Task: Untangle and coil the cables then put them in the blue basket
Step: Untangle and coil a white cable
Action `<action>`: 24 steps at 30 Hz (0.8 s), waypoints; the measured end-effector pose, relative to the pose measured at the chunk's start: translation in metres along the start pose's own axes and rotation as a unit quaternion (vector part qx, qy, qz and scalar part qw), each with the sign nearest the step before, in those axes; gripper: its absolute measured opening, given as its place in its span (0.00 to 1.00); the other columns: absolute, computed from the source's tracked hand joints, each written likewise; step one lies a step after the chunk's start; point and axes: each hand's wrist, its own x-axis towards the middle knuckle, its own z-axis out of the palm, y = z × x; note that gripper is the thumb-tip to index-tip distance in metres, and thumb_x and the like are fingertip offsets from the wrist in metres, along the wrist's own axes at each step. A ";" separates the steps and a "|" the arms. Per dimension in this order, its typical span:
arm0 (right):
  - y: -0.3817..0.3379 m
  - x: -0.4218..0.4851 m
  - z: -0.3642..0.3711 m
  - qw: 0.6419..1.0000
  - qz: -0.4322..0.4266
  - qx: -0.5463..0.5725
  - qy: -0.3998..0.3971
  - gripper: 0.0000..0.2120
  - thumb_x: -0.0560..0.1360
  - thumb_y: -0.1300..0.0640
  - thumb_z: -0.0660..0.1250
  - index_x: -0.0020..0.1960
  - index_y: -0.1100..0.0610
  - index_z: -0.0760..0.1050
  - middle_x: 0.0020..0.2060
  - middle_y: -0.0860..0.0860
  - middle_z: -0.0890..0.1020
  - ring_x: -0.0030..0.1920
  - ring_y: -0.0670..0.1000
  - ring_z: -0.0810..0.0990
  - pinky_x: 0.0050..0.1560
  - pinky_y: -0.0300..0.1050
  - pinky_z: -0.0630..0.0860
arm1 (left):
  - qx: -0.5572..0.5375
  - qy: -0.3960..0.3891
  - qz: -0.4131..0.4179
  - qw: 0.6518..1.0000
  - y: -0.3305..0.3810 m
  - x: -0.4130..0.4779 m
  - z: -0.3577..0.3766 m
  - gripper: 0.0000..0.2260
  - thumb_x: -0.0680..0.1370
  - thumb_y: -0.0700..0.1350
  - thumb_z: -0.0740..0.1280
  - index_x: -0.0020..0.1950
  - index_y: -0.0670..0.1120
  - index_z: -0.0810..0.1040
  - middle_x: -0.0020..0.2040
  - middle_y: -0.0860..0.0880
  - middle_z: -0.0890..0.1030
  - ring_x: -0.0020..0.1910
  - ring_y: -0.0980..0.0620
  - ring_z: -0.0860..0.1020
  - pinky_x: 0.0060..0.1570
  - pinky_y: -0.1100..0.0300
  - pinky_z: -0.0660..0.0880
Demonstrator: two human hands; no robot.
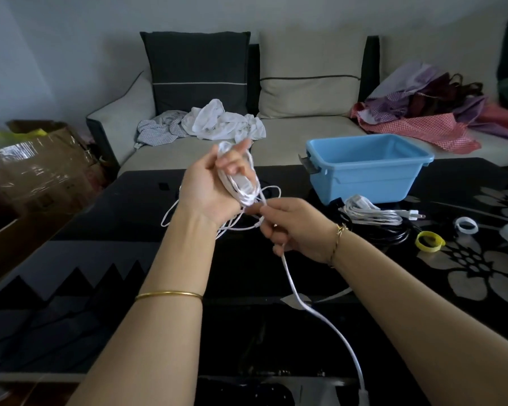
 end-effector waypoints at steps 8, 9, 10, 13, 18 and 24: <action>-0.009 -0.010 0.020 0.992 0.006 -0.118 -0.046 0.11 0.81 0.57 0.57 0.50 0.59 0.78 0.28 0.51 0.71 0.20 0.42 0.60 0.20 0.33 0.56 | 0.120 0.102 0.194 0.968 0.010 0.007 -0.007 0.15 0.85 0.49 0.51 0.52 0.40 0.70 0.29 0.53 0.70 0.27 0.56 0.70 0.40 0.61 0.73; -0.013 -0.012 0.021 0.989 -0.007 -0.143 -0.039 0.12 0.80 0.57 0.58 0.48 0.60 0.78 0.27 0.50 0.70 0.20 0.42 0.60 0.20 0.33 0.57 | 0.156 0.124 0.199 0.960 0.009 0.009 -0.009 0.14 0.84 0.49 0.51 0.53 0.40 0.70 0.28 0.53 0.70 0.26 0.57 0.70 0.39 0.61 0.73; -0.018 -0.014 0.021 0.985 -0.019 -0.169 -0.031 0.12 0.80 0.56 0.59 0.46 0.61 0.79 0.26 0.49 0.70 0.20 0.42 0.61 0.20 0.33 0.57 | 0.206 0.143 0.207 0.946 0.007 0.010 -0.010 0.14 0.84 0.48 0.51 0.54 0.40 0.70 0.27 0.54 0.71 0.25 0.57 0.71 0.39 0.61 0.73; -0.033 -0.022 0.022 0.978 -0.031 -0.198 -0.063 0.11 0.79 0.57 0.60 0.46 0.62 0.78 0.26 0.50 0.69 0.19 0.42 0.60 0.19 0.33 0.57 | 0.440 0.169 0.239 0.849 -0.001 0.010 -0.014 0.11 0.84 0.47 0.53 0.48 0.47 0.72 0.25 0.56 0.73 0.27 0.57 0.73 0.40 0.59 0.72; -0.051 -0.026 0.006 0.985 -0.057 -0.160 0.010 0.10 0.78 0.59 0.63 0.47 0.67 0.77 0.23 0.48 0.65 0.19 0.43 0.58 0.18 0.33 0.55 | 0.642 0.128 0.148 0.741 -0.015 0.003 -0.015 0.11 0.82 0.48 0.57 0.45 0.43 0.72 0.24 0.55 0.74 0.25 0.57 0.71 0.30 0.63 0.68; -0.050 -0.018 -0.026 0.923 -0.145 -0.290 0.207 0.07 0.73 0.56 0.69 0.40 0.60 0.79 0.25 0.46 0.74 0.25 0.42 0.68 0.27 0.35 0.66 | 0.570 0.041 -0.019 0.820 -0.021 -0.004 -0.002 0.19 0.84 0.51 0.52 0.47 0.38 0.74 0.25 0.50 0.69 0.25 0.52 0.69 0.25 0.66 0.70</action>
